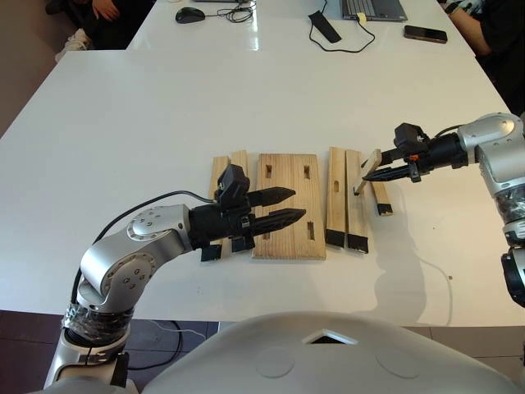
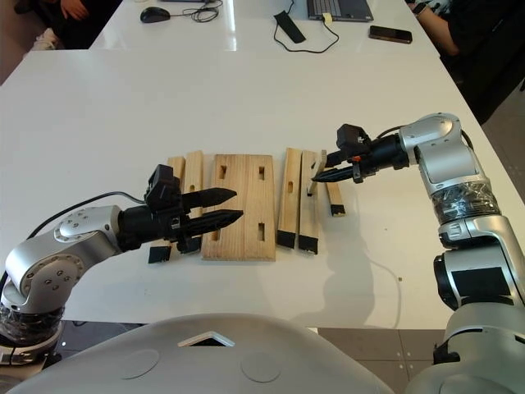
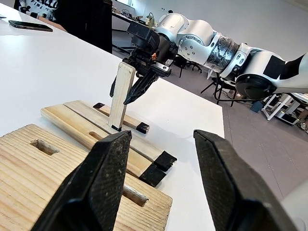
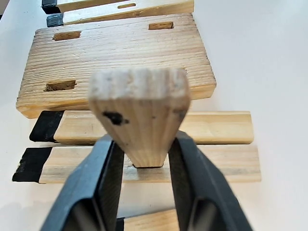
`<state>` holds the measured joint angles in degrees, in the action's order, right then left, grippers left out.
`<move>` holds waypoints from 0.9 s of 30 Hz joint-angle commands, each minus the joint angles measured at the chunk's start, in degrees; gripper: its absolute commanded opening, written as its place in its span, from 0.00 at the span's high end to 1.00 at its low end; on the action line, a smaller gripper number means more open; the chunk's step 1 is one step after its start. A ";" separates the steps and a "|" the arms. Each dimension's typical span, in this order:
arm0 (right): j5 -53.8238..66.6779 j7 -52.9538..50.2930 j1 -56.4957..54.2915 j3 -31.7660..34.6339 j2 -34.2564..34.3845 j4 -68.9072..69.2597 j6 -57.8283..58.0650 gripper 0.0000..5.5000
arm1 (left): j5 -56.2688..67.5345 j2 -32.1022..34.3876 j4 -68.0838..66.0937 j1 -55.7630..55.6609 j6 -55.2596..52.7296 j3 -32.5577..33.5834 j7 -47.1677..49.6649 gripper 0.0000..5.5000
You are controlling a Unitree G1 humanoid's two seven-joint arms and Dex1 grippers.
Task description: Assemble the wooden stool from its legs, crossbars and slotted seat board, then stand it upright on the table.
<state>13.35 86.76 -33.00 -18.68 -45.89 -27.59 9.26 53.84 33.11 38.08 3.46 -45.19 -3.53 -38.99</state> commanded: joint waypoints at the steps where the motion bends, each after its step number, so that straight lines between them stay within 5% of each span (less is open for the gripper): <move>1: -5.54 -4.09 7.70 -2.21 1.01 -1.29 -1.98 0.69 | 0.23 0.90 -0.22 -0.45 -0.55 0.34 -0.22 0.57; 7: -4.77 -6.68 10.11 1.80 0.77 0.47 -3.17 0.56 | -0.08 0.28 -0.34 -0.44 -0.29 0.38 0.76 0.57; 21: 16.85 -10.01 19.44 25.50 -6.24 31.46 17.49 0.56 | -1.27 0.16 -0.99 0.01 0.92 1.64 1.60 0.57; 27: 31.29 -23.54 15.14 34.57 1.22 40.29 27.61 0.56 | -1.59 0.22 -1.80 -0.87 1.14 1.66 1.32 0.57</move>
<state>41.16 68.74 -15.31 14.19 -48.60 10.24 34.62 52.82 33.04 36.83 3.36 -44.12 -2.03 -37.65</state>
